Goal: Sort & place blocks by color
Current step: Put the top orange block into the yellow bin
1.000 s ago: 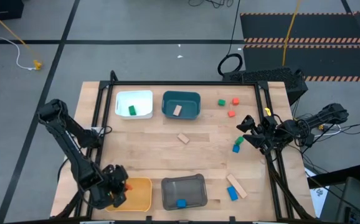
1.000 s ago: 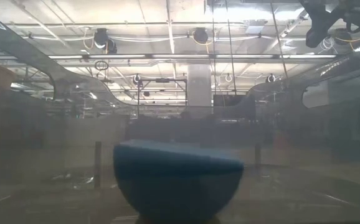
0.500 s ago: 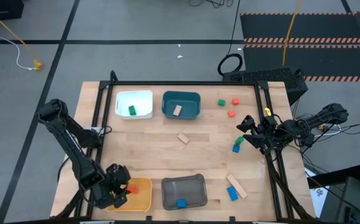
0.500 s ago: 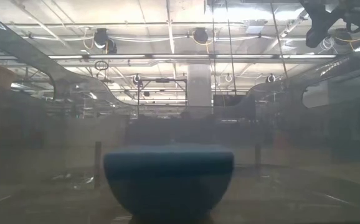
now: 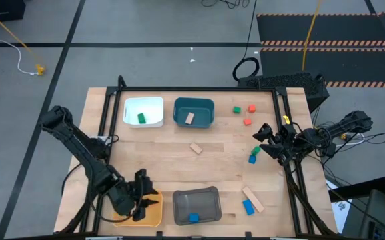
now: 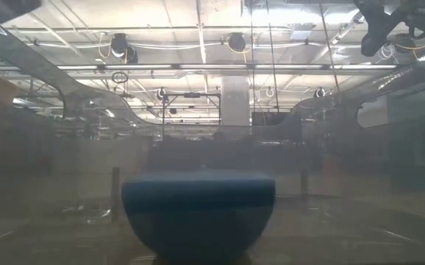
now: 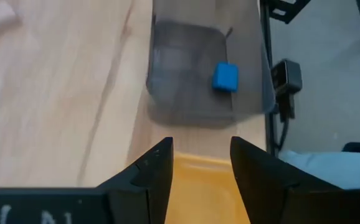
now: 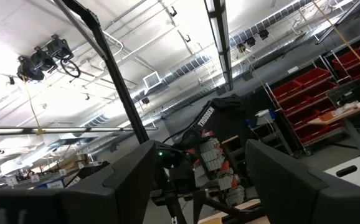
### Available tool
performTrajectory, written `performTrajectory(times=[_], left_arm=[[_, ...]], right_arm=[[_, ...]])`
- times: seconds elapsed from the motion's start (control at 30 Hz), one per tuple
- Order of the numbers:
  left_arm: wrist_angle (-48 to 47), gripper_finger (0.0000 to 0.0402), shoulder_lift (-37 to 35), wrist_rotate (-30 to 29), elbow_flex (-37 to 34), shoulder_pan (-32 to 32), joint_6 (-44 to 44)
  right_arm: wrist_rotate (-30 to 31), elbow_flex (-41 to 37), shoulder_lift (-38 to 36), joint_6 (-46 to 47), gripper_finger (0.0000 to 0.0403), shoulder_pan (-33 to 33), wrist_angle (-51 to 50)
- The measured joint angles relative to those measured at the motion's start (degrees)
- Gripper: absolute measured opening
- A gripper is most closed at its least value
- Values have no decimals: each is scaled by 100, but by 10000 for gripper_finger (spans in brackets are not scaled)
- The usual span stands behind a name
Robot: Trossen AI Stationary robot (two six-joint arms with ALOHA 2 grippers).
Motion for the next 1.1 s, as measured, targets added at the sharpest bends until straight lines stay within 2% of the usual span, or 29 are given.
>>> performTrajectory(times=[0.33,0.67,0.8,0.97,1.1], left_arm=[[3,154,0,-1,0,714,1175],[-1,154,0,-46,0,1660,1432],[-1,154,0,-45,0,1958,1658],[8,154,0,-46,0,2366,2099],[166,154,0,-44,0,2712,2566]], right_arm=[[0,1,0,-1,242,-1,1],[30,1,1,27,242,-1,166],[291,0,-3,-321,242,-1,812],[328,0,1,-596,242,-1,1298],[936,0,1,-675,242,0,1529]])
